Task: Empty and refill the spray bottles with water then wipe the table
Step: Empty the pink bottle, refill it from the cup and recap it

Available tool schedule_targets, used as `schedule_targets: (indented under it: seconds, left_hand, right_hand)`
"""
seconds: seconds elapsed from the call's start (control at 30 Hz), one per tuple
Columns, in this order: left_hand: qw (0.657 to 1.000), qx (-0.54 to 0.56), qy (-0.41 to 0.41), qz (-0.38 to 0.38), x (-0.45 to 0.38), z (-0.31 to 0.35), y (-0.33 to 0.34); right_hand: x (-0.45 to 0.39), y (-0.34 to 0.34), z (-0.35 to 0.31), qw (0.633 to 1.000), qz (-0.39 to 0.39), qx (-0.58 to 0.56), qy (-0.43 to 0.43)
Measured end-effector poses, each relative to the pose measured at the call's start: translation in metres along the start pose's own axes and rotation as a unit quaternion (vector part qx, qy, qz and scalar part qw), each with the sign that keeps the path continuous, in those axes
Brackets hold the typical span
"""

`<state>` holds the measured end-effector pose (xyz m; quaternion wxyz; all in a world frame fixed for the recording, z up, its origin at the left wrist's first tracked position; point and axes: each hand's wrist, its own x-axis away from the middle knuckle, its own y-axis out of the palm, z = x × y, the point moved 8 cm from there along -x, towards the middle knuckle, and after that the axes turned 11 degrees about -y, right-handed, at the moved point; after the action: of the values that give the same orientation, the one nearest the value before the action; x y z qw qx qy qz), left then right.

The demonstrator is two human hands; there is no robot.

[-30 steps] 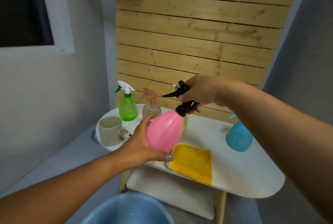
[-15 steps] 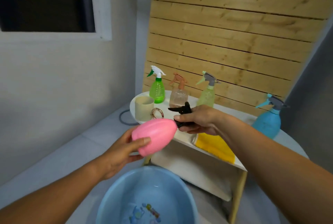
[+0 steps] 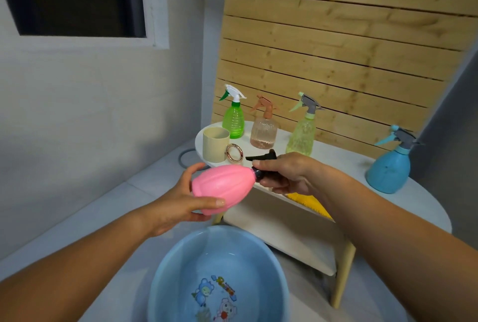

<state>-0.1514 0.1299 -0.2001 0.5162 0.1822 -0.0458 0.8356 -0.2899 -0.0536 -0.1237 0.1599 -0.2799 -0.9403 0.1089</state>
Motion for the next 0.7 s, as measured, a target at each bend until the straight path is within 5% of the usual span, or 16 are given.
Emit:
schedule_targets:
  seconds: [0.47,0.7]
  left_hand:
    - [0.941,0.133,-0.285,-0.122,0.005,-0.035,0.007]
    - [0.937,0.189,-0.277,-0.096,-0.003,-0.044,-0.017]
  right_hand:
    - [-0.008,0.0,0.001,0.989,-0.061,-0.053,-0.127]
    - [-0.018,-0.039,0.015,0.991,0.018,-0.085,-0.101]
